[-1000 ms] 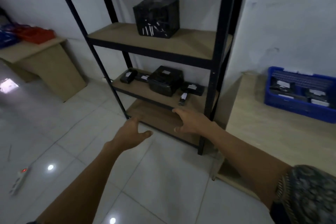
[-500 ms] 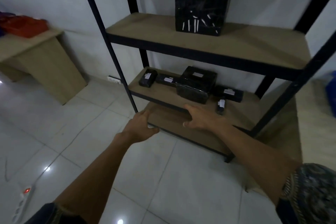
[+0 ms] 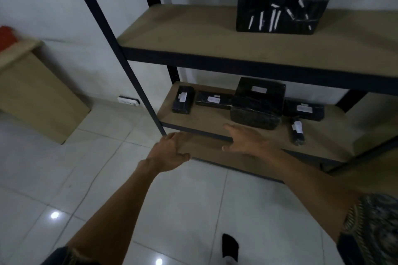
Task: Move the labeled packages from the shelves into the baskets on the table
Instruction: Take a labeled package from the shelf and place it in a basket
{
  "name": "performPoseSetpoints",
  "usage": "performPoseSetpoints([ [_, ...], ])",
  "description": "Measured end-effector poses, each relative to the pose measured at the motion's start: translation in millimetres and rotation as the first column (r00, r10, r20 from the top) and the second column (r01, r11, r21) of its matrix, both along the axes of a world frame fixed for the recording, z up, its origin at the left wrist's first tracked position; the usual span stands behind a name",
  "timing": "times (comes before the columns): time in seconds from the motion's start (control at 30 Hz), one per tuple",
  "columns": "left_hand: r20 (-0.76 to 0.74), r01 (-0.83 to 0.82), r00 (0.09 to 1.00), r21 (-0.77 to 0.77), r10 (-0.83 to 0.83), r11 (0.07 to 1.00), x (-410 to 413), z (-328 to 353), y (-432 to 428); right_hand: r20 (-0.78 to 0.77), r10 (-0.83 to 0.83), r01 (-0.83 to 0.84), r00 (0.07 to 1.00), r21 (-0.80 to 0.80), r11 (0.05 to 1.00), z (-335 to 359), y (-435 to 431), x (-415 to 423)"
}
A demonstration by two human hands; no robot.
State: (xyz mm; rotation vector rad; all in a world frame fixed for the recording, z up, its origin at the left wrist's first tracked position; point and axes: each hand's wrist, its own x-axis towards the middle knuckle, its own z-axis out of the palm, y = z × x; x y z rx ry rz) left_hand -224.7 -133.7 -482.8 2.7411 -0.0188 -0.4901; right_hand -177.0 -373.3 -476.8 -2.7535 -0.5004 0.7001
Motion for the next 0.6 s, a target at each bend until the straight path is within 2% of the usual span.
performPoseSetpoints([
  [0.13,-0.006,0.001,1.0,-0.03,-0.001,1.0,37.9,-23.1,41.1,-0.057,-0.051,0.05,0.997,-0.025,0.998,-21.8,39.4,32.4],
  [0.4,-0.01,0.169,0.986,0.016,-0.169,0.986,131.1,-104.9,100.9,-0.052,-0.162,0.16,0.985,-0.049,0.986,-69.6,112.0,102.8],
  [0.6,0.136,0.24,0.959,0.086,-0.25,0.967,184.3,-196.3,126.3,0.0,-0.253,0.253,0.967,0.009,0.967,-139.3,162.3,159.1],
])
